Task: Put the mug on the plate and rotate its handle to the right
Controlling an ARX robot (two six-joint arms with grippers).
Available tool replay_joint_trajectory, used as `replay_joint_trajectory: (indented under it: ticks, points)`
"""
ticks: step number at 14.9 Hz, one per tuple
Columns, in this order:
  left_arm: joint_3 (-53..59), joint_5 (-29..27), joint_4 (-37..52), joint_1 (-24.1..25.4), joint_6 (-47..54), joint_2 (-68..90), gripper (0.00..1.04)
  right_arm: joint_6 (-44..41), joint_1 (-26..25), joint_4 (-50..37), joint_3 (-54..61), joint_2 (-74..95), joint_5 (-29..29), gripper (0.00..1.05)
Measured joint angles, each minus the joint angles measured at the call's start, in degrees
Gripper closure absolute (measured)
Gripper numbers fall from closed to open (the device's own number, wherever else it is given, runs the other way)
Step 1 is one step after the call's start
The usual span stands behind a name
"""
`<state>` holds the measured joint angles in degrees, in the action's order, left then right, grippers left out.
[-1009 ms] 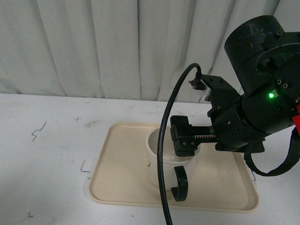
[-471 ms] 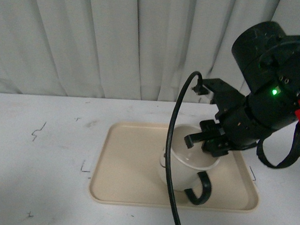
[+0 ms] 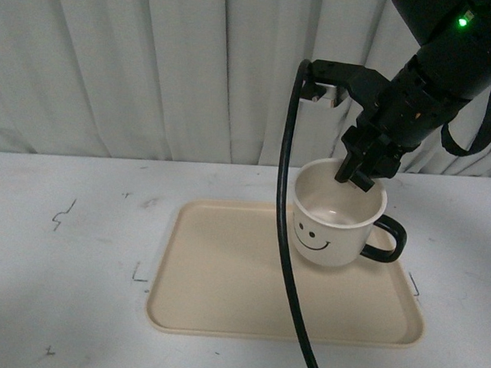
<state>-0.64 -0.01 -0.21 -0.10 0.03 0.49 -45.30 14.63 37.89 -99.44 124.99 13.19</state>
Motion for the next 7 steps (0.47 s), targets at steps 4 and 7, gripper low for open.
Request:
replay_joint_trajectory:
  ticks: [4,7]
  points:
    - [0.0,0.0,0.0,0.0,0.0,0.0,0.07,-17.7,0.7,4.5,-8.6,6.3,6.1,1.02]
    - [0.0,0.0,0.0,0.0,0.0,0.0,0.07,-22.0,2.4,6.8,-11.1,9.0,10.9,1.02]
